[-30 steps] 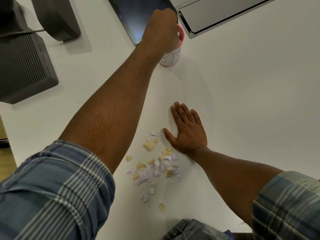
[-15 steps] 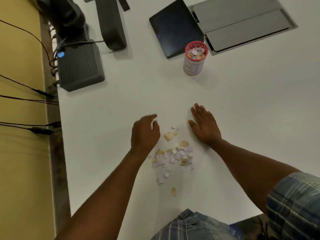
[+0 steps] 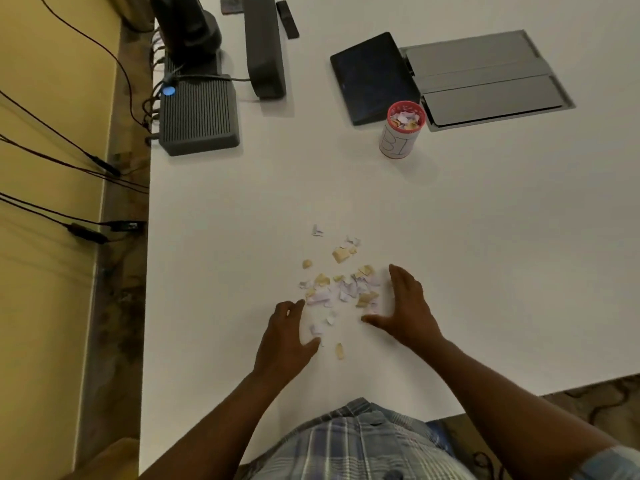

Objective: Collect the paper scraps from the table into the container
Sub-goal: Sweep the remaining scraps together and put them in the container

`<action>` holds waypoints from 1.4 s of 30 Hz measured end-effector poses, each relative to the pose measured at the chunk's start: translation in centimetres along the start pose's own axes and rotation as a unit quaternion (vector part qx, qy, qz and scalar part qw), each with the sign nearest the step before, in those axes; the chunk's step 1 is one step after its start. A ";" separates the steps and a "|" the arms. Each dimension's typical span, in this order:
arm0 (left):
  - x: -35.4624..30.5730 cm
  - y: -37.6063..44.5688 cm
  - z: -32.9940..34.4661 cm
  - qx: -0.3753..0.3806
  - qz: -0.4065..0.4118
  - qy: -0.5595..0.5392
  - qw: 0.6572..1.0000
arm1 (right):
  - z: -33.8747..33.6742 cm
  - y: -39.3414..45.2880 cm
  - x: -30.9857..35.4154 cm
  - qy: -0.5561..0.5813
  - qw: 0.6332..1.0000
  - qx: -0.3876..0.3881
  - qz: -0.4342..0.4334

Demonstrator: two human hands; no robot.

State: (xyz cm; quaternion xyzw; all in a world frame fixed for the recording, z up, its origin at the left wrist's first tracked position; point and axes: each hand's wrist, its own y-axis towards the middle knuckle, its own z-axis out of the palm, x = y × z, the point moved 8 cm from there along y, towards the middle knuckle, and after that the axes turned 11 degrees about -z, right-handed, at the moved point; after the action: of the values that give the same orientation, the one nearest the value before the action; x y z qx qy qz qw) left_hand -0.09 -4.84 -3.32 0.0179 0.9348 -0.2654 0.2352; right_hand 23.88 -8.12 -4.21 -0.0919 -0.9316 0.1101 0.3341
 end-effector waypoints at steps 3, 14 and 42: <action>0.2 -0.9 1.3 0.031 -0.016 0.026 0.999 | 1.1 -2.0 0.8 -0.049 0.999 0.013 -0.005; -1.8 -0.1 2.9 -0.002 -0.028 0.023 0.999 | 3.1 -2.6 1.7 -0.011 0.997 -0.021 0.078; -6.0 6.4 0.8 -0.028 0.064 -0.009 0.997 | 2.6 4.5 6.5 -0.186 0.968 0.045 -0.163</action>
State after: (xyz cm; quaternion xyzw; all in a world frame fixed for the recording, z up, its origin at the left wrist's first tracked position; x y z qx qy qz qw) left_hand 6.63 0.77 -4.34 0.0690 0.9368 -0.2232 0.2606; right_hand 17.75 -2.59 -3.42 0.0988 -0.9737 0.1110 0.1725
